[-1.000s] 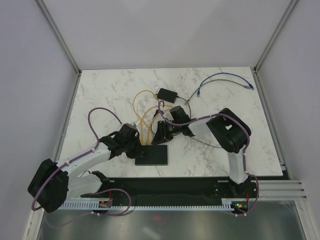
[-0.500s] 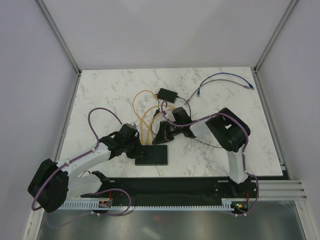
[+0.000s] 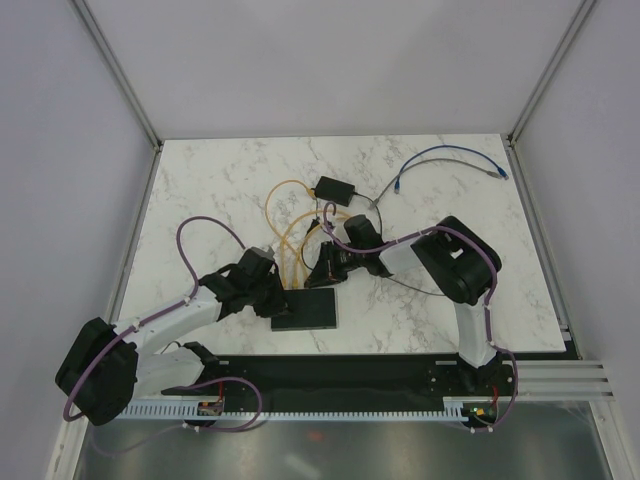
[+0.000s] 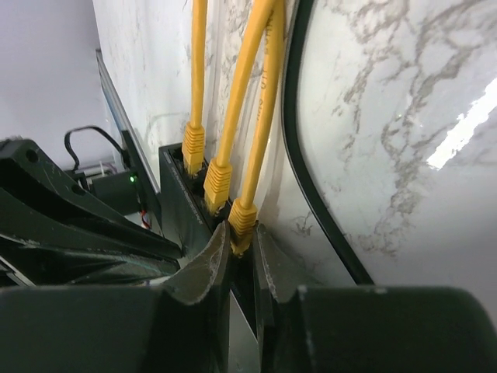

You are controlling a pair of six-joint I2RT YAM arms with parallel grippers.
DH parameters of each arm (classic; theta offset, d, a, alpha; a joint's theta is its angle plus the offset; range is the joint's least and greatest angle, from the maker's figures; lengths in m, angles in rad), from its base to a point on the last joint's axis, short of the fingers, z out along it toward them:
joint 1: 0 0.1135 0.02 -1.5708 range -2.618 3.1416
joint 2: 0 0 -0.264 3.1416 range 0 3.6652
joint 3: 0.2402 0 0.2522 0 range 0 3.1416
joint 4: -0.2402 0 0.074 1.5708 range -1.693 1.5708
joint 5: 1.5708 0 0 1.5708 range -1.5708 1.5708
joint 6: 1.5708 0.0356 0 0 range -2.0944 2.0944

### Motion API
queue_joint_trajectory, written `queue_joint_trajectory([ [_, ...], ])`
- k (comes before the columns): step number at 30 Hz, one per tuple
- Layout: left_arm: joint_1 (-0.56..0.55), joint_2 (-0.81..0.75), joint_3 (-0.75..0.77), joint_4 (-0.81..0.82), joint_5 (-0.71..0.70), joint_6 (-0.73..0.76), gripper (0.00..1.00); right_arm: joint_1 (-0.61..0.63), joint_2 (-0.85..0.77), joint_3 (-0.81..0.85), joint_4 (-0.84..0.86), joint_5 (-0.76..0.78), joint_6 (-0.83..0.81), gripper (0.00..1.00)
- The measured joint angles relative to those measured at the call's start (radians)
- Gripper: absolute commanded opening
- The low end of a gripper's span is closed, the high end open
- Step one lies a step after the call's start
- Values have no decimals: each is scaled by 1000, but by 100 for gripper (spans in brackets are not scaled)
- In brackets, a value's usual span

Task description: Pull the plug from the switch port

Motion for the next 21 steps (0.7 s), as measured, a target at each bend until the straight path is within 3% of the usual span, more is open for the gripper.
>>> queue_joint_trajectory([
  [11,0,-2,-10,15,6,-6,22,2,-5,-84,187,152,213,0],
  [21,0,-12,-15,18,9,-6,22,18,-48,-32,66,256,93,0],
])
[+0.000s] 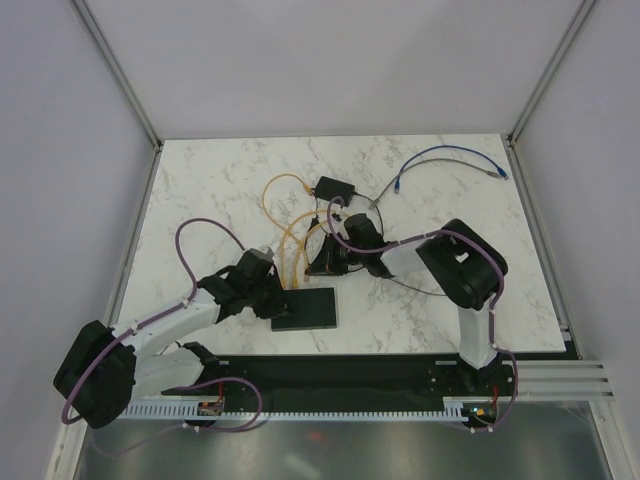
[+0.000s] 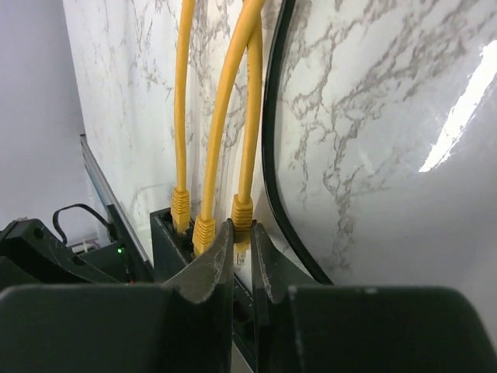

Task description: Pull the plug from the switch port

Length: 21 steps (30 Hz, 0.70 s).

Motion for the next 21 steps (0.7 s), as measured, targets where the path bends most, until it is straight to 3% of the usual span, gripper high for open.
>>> queue_joint_trajectory([
  [7,0,-89,-24,-18,0,0,22,-1,-157,21,-177,-46,-97,0],
  [21,0,-136,-29,-23,-4,0,22,-1,-800,0,-523,-85,-271,0],
])
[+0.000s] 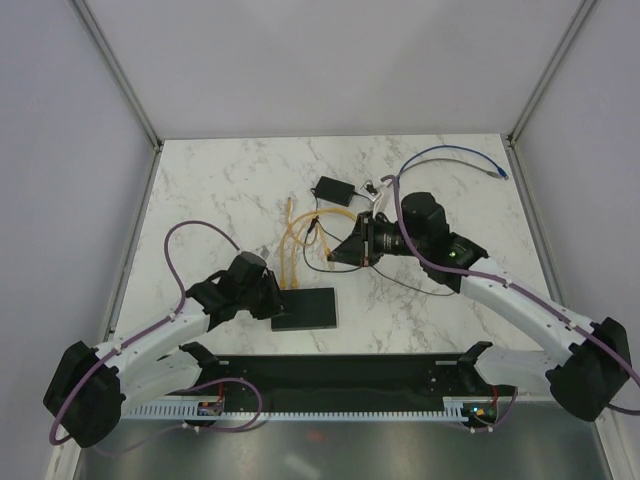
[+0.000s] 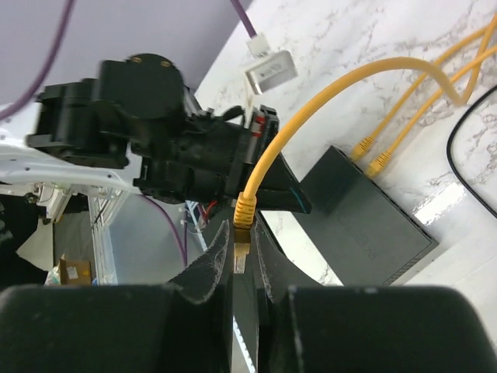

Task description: Pull the plug from the switch port

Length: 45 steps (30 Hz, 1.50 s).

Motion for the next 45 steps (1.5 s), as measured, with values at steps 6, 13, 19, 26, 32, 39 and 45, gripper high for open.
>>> queue_joint_trajectory([
  [6,0,-3,-3,-1,0,0,22,0,-112,130,-111,29,0,0],
  [13,0,-5,-4,-2,0,1,22,0,-187,296,-193,100,-17,0],
  [19,0,-8,-4,-2,0,1,23,0,-192,426,-312,295,-88,0],
  [26,0,-8,-4,-2,1,12,22,-58,-131,508,-389,505,-159,0],
  [32,0,-9,-4,-2,1,15,23,-322,-49,476,-352,439,-132,0],
  [39,0,-9,-4,-2,1,18,23,-636,35,369,-177,209,21,0],
  [45,0,-8,-10,0,1,23,23,-869,64,250,-18,88,169,0],
])
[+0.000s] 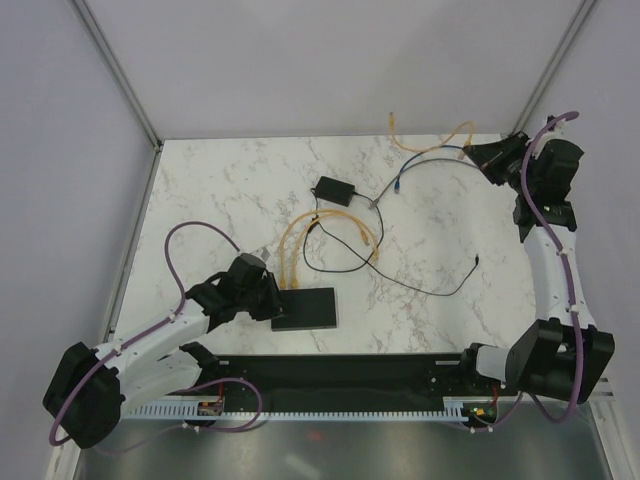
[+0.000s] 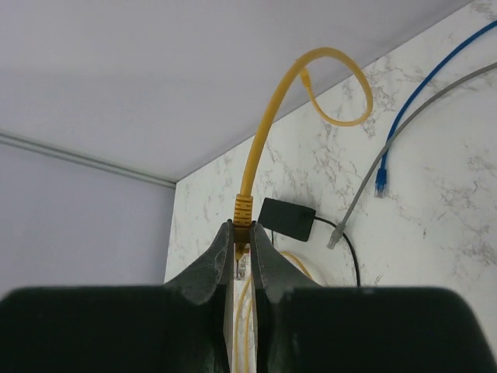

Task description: Pull the plug from the switch port

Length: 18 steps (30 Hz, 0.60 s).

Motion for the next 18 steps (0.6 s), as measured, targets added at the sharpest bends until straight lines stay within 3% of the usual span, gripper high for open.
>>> queue_joint_trajectory([
  [6,0,6,-14,1,5,0,23,-129,32,-183,266,-66,186,0],
  [11,0,6,-17,3,18,0,23,-158,122,-383,491,-74,330,0],
  [18,0,7,-24,10,19,0,23,-157,227,-489,618,-78,383,2],
])
